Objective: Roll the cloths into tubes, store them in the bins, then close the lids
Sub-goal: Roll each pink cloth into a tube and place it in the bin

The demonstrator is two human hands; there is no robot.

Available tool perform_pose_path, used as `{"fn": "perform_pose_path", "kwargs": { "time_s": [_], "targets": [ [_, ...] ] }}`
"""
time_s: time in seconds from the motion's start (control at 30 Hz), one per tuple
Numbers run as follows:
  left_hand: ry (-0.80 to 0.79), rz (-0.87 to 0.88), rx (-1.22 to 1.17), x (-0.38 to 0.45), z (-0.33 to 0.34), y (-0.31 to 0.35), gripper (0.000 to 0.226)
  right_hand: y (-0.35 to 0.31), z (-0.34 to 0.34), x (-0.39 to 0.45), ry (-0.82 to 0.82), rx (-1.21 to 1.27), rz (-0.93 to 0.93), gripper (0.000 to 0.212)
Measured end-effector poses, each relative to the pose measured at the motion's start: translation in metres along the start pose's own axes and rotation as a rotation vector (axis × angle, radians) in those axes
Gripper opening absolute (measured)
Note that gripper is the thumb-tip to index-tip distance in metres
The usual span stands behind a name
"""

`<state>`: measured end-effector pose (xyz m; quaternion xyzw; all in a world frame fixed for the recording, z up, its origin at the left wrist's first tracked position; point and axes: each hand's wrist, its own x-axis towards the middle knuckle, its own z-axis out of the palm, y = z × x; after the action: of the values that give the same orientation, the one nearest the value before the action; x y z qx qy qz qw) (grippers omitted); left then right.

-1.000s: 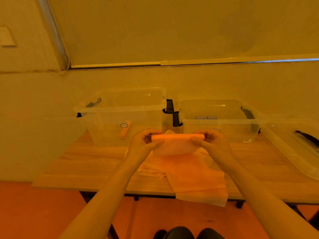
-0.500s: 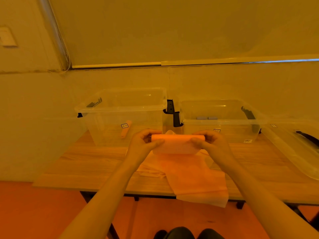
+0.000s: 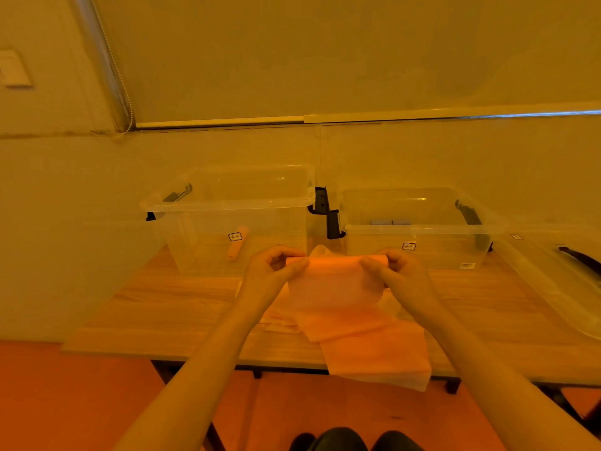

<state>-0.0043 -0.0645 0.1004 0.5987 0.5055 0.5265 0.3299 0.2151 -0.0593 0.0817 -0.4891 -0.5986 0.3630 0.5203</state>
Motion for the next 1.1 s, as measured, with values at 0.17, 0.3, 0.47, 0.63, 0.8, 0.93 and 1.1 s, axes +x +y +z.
{"fn": "perform_pose_path", "kwargs": {
  "time_s": [0.17, 0.3, 0.47, 0.63, 0.8, 0.93, 1.1],
  "targets": [
    [-0.039, -0.006, -0.008, 0.003, 0.001, -0.007, 0.021, 0.005, 0.001, 0.003, 0.025, -0.044, 0.014, 0.028],
    [0.004, -0.031, -0.016, 0.003, 0.002, -0.004, 0.014, 0.005, 0.000, 0.000, 0.024, 0.062, 0.025, 0.017],
    [0.016, -0.025, -0.016, 0.006, 0.003, -0.008, 0.007, 0.003, 0.000, 0.001, 0.007, 0.036, 0.003, 0.020],
    [-0.022, -0.029, -0.016, 0.008, 0.002, -0.012, 0.020, 0.004, 0.000, 0.005, 0.034, -0.010, -0.005, 0.011],
    [-0.020, -0.045, -0.013, 0.011, 0.003, -0.012, 0.015, 0.002, 0.000, 0.003, 0.023, -0.005, -0.015, 0.015],
    [-0.001, -0.040, 0.005, 0.011, 0.004, -0.011, 0.011, 0.002, 0.002, 0.004, 0.002, -0.042, 0.012, 0.015],
    [-0.032, -0.015, -0.039, 0.011, 0.004, -0.008, 0.019, 0.003, 0.003, 0.004, 0.020, -0.002, 0.039, 0.010]
  ]
}}
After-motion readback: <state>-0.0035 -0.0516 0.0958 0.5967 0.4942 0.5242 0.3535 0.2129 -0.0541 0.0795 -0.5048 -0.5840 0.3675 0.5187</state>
